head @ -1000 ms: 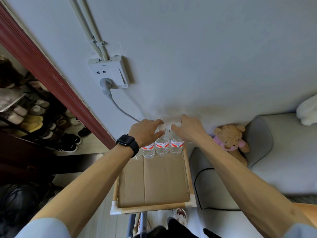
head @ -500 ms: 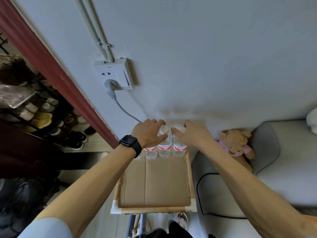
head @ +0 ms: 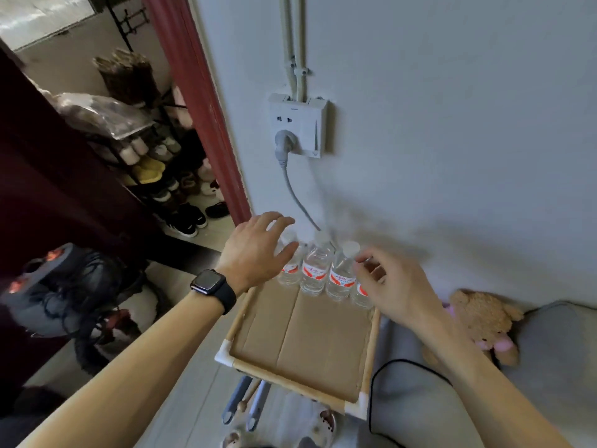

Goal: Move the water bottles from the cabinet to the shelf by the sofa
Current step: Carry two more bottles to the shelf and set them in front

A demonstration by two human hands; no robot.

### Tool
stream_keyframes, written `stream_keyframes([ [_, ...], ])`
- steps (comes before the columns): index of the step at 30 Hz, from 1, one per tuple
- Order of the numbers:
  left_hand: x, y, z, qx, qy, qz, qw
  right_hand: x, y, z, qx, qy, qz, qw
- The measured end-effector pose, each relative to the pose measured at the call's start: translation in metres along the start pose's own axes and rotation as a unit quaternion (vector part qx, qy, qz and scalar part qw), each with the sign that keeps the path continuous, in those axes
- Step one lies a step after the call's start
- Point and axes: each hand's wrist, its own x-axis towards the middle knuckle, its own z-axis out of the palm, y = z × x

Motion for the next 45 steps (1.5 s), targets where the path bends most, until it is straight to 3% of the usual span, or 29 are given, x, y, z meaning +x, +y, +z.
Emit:
stream_keyframes([
  [5,-0.097,-0.075,-0.029,0.022,0.006,-0.161,0.987,-0.004,-0.071,0.038,-0.021,-0.017,-0.178,0.984],
  [10,-0.263,-0.151,-0.084,0.063,0.072,-0.339,0.936,-0.011,-0.203,0.089,-0.046,-0.105,-0.362,0.925],
  [16,-0.541,-0.172,-0.151,0.112,0.128,-0.551,0.817,-0.127,-0.406,0.189,-0.06,-0.156,-0.56,0.812],
  [21,-0.786,-0.132,-0.196,0.155,0.147,-0.696,0.686,-0.296,-0.543,0.265,-0.034,-0.205,-0.677,0.706],
  [25,-0.933,-0.071,-0.232,0.184,0.157,-0.774,0.586,-0.433,-0.622,0.296,-0.013,-0.257,-0.747,0.613],
  [32,-1.102,0.046,-0.278,0.235,0.154,-0.871,0.404,-0.659,-0.724,0.331,0.049,-0.32,-0.834,0.447],
  [38,-1.182,0.082,-0.303,0.233,0.187,-0.9,0.317,-0.782,-0.774,0.356,0.086,-0.345,-0.861,0.363],
  [45,-1.288,0.074,-0.33,0.256,0.195,-0.918,0.233,-0.892,-0.858,0.405,0.134,-0.344,-0.88,0.299],
])
